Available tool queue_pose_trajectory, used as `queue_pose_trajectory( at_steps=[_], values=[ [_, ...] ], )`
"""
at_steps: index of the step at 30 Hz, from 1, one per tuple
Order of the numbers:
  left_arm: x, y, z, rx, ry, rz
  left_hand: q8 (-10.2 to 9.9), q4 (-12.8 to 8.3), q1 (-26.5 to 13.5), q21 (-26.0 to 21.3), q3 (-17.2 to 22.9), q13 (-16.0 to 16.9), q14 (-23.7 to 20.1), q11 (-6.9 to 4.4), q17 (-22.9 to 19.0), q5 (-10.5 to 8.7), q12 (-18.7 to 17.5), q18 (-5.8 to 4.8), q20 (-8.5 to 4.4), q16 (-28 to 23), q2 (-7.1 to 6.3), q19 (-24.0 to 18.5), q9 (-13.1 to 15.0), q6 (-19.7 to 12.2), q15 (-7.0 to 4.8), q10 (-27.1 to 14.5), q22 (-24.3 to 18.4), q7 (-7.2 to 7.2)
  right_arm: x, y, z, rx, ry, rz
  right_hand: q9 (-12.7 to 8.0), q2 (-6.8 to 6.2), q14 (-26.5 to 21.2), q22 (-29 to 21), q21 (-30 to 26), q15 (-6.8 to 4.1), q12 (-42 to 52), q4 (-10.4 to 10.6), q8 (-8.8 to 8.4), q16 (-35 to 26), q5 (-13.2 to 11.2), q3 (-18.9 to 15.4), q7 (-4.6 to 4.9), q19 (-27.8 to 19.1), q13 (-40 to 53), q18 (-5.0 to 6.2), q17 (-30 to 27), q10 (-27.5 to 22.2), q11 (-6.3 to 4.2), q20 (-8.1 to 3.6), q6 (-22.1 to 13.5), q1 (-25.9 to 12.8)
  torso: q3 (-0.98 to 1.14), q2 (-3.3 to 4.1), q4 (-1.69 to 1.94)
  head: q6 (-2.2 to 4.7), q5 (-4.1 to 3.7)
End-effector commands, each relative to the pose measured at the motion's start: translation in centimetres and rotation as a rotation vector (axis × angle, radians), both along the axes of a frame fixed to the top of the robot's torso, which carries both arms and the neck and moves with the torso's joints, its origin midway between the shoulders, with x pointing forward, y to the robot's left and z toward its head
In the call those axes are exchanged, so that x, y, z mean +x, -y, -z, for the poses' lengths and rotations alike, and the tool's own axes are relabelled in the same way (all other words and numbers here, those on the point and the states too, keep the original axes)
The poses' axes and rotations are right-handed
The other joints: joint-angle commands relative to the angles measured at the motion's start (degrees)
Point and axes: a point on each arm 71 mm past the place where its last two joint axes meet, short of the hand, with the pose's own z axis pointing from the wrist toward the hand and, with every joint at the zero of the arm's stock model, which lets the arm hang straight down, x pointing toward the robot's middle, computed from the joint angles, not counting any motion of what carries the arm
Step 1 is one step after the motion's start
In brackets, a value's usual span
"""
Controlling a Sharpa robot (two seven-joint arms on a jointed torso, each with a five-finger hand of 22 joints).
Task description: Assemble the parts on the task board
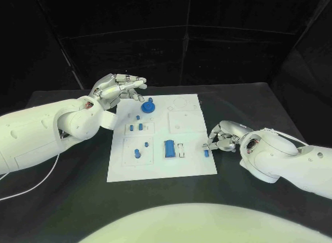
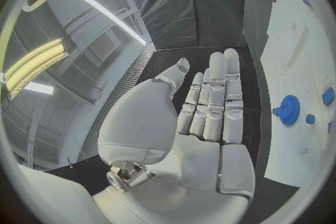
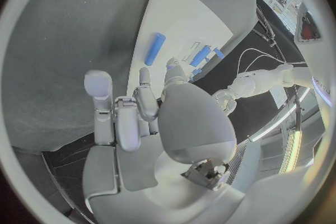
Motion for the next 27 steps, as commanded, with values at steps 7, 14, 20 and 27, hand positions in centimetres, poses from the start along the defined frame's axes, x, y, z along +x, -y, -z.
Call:
queue_pose_trajectory(
  at_steps=[7,14,20,27],
  values=[
    [-0.1,0.0,0.0,-0.008,0.001,0.012,0.3,0.1,-0.2,-0.4,-0.1,0.1,0.2,-0.13,0.1,0.16,0.3,0.66,0.05,-0.2,0.2,0.4,0.0,-0.5,0.37,-0.3,-0.1,-0.03,-0.1,0.0,0.4,-0.078,-0.037,-0.01,0.3,0.07,4.1,0.2,-0.2,-0.31,-0.1,0.2,0.61,-0.3,0.1,-0.5,-0.17,-0.1,0.1,-0.75,5.0,0.2,-0.46,-0.14,1.0,-0.7,0.01,0.05,0.01,-0.13,-0.13],
    [-0.1,0.0,0.0,-0.006,-0.001,0.011,0.3,0.1,-0.2,-0.4,-0.1,0.1,0.2,-0.13,0.1,0.16,0.3,0.66,0.05,-0.2,0.2,0.4,0.0,-0.5,0.37,-0.3,-0.1,-0.03,-0.2,-0.4,0.6,-0.089,-0.055,-0.028,0.6,0.17,4.1,0.4,-0.1,-0.43,0.0,0.2,0.9,-0.2,0.2,-0.6,-0.35,0.0,0.2,-0.77,5.1,0.3,-0.6,-0.24,1.4,-0.6,0.0,0.08,0.1,-0.18,-0.27],
    [-0.1,-0.1,0.1,-0.005,-0.002,0.012,0.3,0.1,-0.2,-0.4,-0.1,0.1,0.2,-0.13,0.1,0.16,0.3,0.66,0.05,-0.2,0.2,0.4,0.0,-0.5,0.37,-0.3,-0.1,-0.03,-0.5,-1.0,1.0,-0.089,-0.061,-0.044,1.4,1.21,4.2,0.7,0.0,-0.8,0.1,-1.5,1.25,-0.2,1.0,0.5,-0.71,0.2,0.4,-0.82,5.3,0.4,-0.99,-0.58,1.6,2.8,0.02,0.1,-0.04,-0.18,-0.08],
    [-0.1,0.0,0.1,-0.006,-0.003,0.014,0.3,0.1,-0.2,-0.4,-0.1,0.1,0.2,-0.13,0.1,0.16,0.3,0.66,0.05,-0.2,0.2,0.4,0.0,-0.5,0.37,-0.3,-0.1,-0.03,-0.2,-1.5,1.2,-0.101,-0.045,-0.059,2.0,3.42,4.2,1.0,0.1,-1.15,0.1,-4.9,1.08,-0.1,-3.8,4.0,-0.99,0.3,0.8,-0.9,5.5,0.5,-1.32,-1.0,1.4,8.3,-0.02,0.12,0.11,-0.18,-0.13]
  ],
)
